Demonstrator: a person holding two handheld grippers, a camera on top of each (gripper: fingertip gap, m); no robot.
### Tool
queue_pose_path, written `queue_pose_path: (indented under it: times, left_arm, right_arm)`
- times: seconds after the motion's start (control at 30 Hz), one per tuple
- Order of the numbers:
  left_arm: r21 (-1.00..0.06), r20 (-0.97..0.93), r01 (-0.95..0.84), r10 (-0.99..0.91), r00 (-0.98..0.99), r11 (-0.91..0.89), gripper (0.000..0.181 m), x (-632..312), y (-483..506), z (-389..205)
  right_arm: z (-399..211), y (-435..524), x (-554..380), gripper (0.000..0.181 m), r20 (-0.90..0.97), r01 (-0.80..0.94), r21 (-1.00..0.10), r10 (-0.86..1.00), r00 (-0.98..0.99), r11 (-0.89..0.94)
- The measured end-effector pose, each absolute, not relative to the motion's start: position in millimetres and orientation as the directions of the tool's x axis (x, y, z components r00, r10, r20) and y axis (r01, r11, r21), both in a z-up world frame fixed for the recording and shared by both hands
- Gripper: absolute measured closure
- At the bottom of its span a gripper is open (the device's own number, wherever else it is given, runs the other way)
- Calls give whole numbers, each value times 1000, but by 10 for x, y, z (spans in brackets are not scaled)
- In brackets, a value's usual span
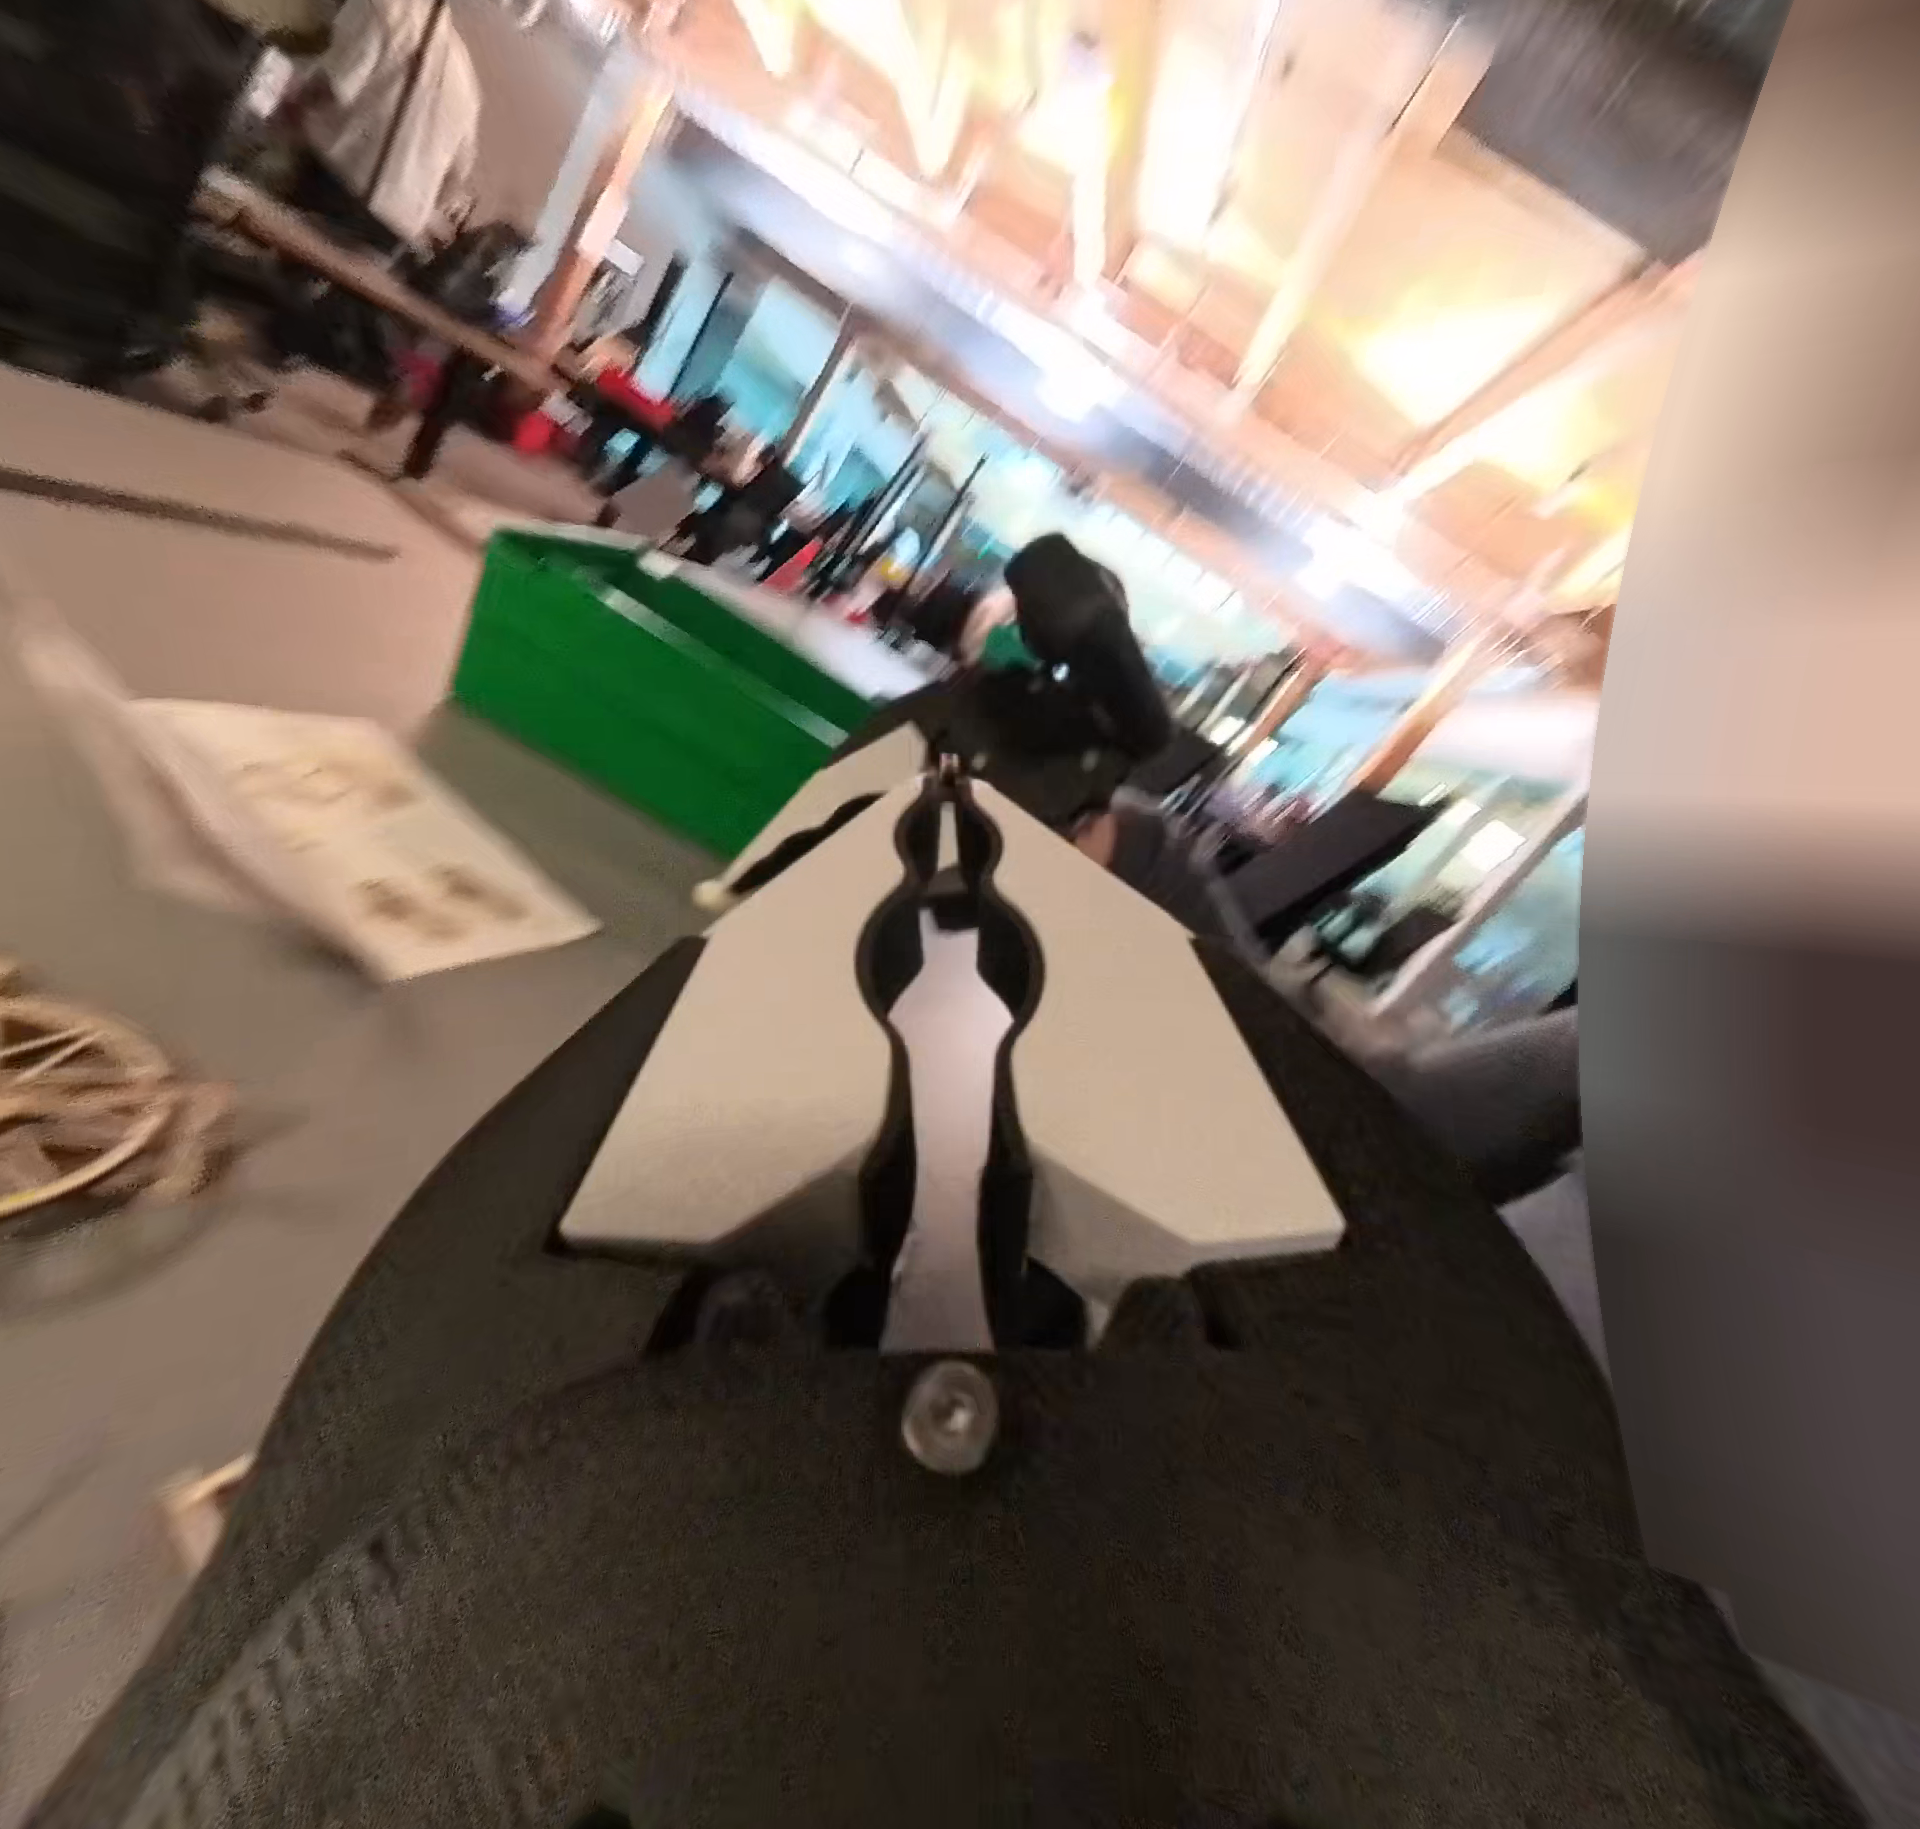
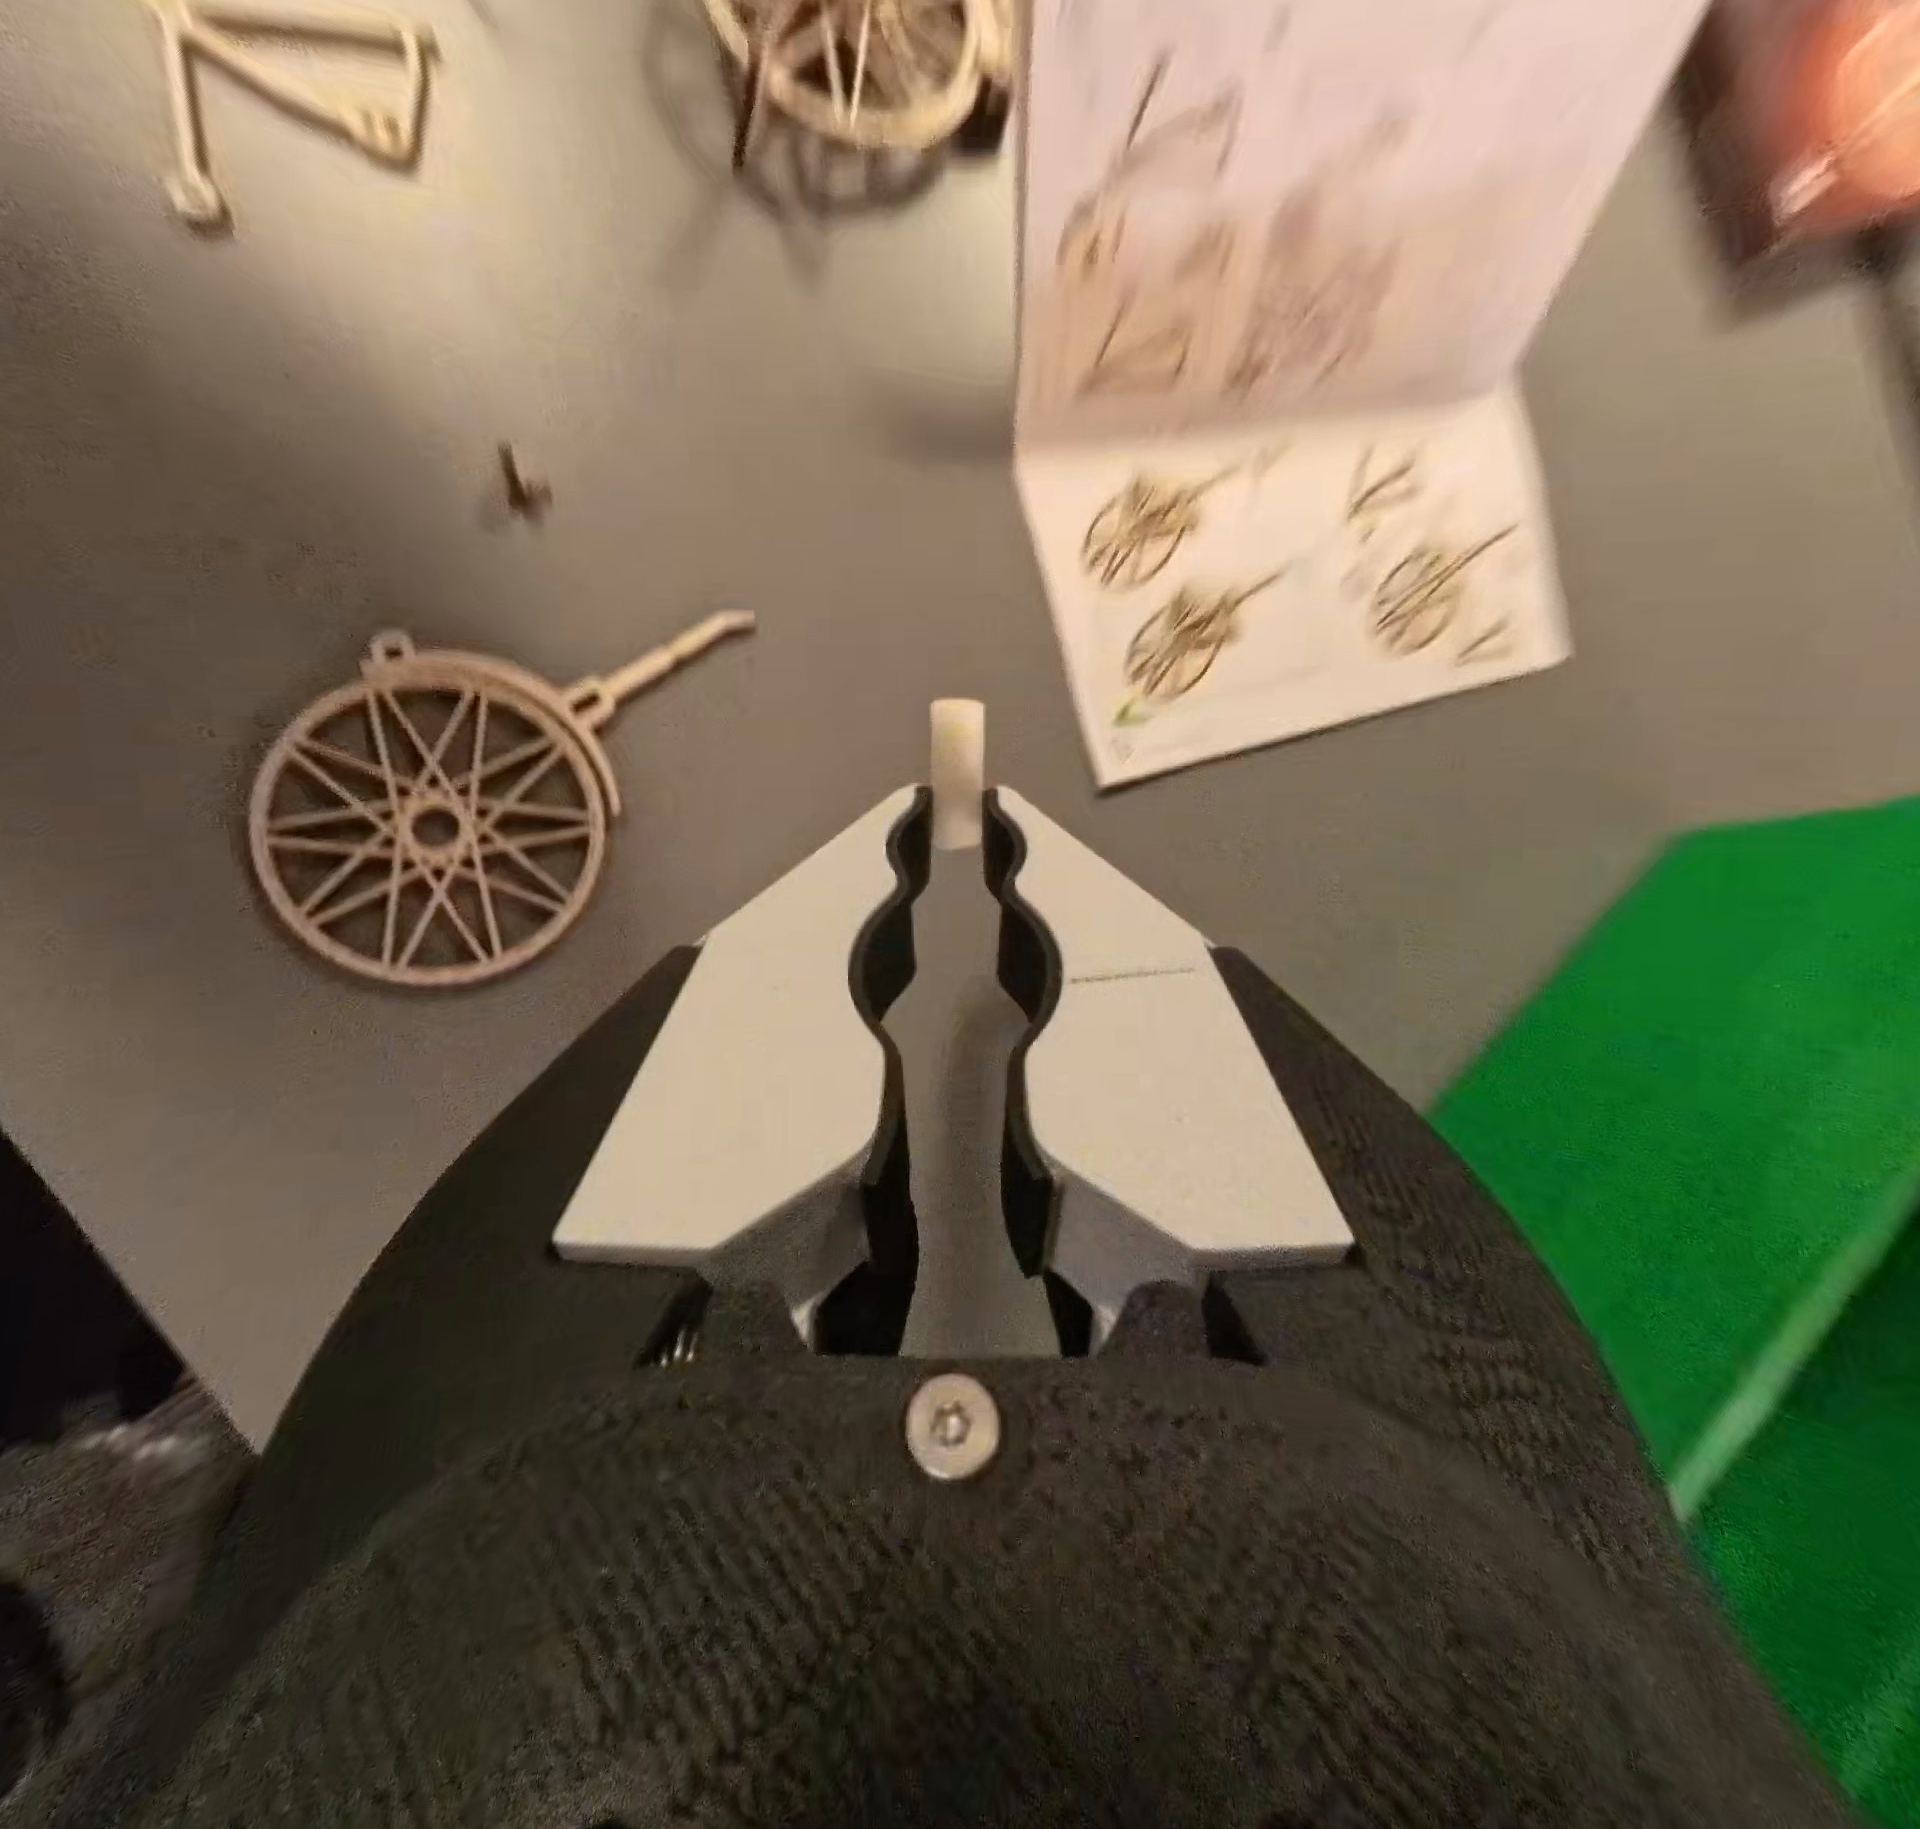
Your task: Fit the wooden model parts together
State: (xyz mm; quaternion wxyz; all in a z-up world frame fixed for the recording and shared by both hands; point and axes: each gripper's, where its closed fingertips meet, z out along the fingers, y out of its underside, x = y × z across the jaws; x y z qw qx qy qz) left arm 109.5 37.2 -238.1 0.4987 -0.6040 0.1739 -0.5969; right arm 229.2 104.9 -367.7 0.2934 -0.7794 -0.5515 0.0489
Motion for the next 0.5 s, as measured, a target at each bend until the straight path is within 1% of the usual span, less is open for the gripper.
queue_pose_path:
  times: [0.07, 0.17, 0.2, 0.27, 0.33, 0.43, 0.47, 0.5]
  left_arm:
    - [-869, 484, 270, -823, 296, -414, 180, 1137, 324, -2584]
    - [-916, 401, 169, -856, 327, -364, 180, 1201, 242, -2737]
    - [-921, 390, 145, -860, 330, -362, 180, 1223, 224, -2780]
    - [-920, 391, 122, -864, 318, -372, 179, 1262, 192, -2836]
    - [-914, 406, 117, -863, 300, -389, 179, 1290, 180, -2870]
    - [-911, 412, 118, -863, 293, -394, 179, 1302, 200, -2892]
    - [-910, 414, 124, -862, 291, -395, 179, 1299, 211, -2891]
    - [-909, 417, 135, -863, 286, -394, 179, 1294, 220, -2876]
  right_arm:
    - [-3903, 1026, 2375, 174, 180, 833, -478, 897, 403, -278]
    - [-4122, 990, 2440, 173, 115, 842, -438, 909, 400, -316]
    - [-4108, 999, 2411, 174, 98, 826, -465, 909, 405, -318]
    - [-4119, 992, 2426, 171, 75, 824, -459, 909, 409, -333]
    - [-4120, 981, 2408, 162, 58, 820, -467, 914, 401, -331]
    - [-4114, 963, 2397, 142, 37, 814, -474, 916, 400, -336]
    - [-4084, 975, 2397, 136, 55, 811, -483, 913, 404, -330]
    - [-4006, 988, 2361, 133, 78, 797, -517, 910, 408, -313]
